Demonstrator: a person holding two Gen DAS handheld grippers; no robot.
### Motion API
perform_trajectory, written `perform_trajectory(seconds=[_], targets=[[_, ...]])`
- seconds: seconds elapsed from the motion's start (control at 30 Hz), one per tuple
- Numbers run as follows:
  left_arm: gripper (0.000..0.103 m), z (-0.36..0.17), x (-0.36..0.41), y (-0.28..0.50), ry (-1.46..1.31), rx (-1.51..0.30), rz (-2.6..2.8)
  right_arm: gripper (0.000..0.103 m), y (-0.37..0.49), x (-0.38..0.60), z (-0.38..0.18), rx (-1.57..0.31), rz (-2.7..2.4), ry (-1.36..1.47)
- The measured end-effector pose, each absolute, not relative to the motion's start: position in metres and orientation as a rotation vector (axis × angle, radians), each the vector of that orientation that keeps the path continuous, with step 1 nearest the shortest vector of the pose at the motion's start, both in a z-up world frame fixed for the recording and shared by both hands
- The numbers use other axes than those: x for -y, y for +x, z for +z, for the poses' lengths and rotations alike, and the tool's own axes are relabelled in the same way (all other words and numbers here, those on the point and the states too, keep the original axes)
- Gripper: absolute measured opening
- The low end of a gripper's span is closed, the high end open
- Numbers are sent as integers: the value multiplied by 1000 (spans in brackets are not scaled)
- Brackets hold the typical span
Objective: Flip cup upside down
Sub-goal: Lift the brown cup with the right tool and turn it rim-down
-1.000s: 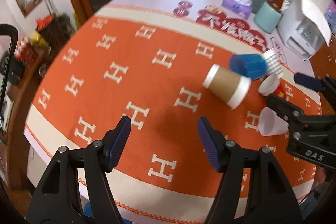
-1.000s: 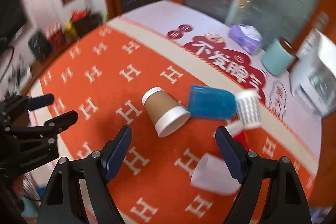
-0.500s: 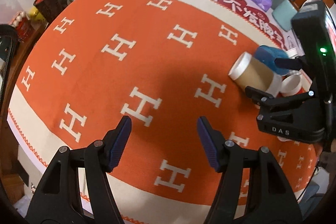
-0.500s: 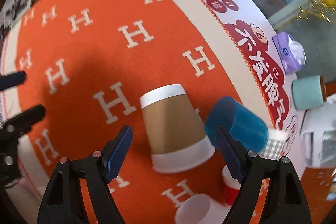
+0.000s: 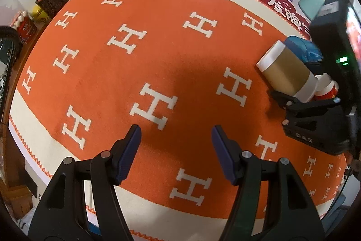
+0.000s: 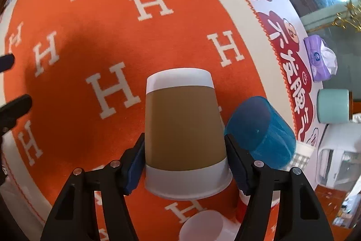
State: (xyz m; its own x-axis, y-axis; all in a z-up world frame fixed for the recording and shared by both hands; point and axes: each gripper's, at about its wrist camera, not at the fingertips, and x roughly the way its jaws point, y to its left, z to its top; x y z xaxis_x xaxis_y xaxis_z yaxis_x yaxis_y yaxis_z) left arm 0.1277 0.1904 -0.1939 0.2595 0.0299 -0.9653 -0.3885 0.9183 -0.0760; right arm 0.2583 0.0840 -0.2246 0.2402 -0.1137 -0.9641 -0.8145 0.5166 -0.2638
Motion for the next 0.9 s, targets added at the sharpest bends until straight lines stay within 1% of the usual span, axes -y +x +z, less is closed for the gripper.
perform_trajectory(seconds=[0.27, 0.37, 0.5, 0.57, 0.73, 0.8, 0.9], targets=[[62, -171, -165, 111, -276, -1282, 217, 67, 227, -11, -180, -1445, 596, -512], [62, -166, -150, 99, -265, -1293, 168, 67, 190, 25, -176, -1544, 551, -263], [62, -165, -128, 82, -254, -1320, 105, 67, 140, 79, -185, -1648, 460, 109], [62, -167, -117, 72, -244, -1337, 83, 67, 112, 100, -192, -1654, 398, 247], [62, -176, -96, 51, -219, -1364, 40, 68, 76, 140, -204, -1647, 264, 516], [62, -176, -92, 46, -212, -1369, 26, 68, 62, 149, -206, -1649, 229, 600], [62, -175, -85, 38, -200, -1372, 11, 68, 43, 152, -205, -1663, 227, 641]])
